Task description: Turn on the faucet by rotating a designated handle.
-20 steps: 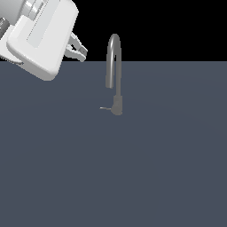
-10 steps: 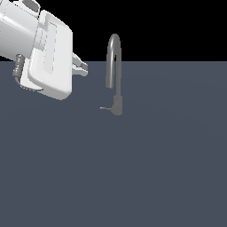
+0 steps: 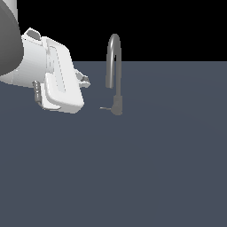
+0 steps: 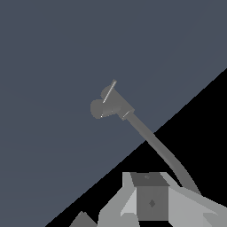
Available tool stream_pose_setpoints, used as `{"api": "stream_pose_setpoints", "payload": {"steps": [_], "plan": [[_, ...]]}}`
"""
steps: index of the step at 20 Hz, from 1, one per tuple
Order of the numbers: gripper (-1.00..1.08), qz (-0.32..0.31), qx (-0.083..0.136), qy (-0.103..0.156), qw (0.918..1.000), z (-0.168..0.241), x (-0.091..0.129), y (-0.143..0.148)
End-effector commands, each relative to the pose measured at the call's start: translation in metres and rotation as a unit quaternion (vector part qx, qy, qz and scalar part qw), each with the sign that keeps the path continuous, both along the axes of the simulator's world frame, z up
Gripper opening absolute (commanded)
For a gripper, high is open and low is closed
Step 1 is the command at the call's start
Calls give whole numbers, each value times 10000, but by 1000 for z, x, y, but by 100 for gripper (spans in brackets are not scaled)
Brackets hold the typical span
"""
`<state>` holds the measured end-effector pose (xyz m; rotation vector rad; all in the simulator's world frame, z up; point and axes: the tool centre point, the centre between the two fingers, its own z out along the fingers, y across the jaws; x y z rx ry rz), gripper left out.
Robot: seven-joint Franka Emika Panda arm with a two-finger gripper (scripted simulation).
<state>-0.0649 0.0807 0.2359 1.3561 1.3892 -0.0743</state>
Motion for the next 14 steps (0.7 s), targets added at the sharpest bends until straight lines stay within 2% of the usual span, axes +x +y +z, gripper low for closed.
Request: {"api": "stream_pose_setpoints", "payload": {"steps": [1, 8, 14], "plan": [[-100, 196, -190, 2, 9996, -9, 4, 0], [-100, 727, -730, 15, 9947, -34, 15, -1], [-100, 1183, -1201, 28, 9857, -55, 24, -4]]}}
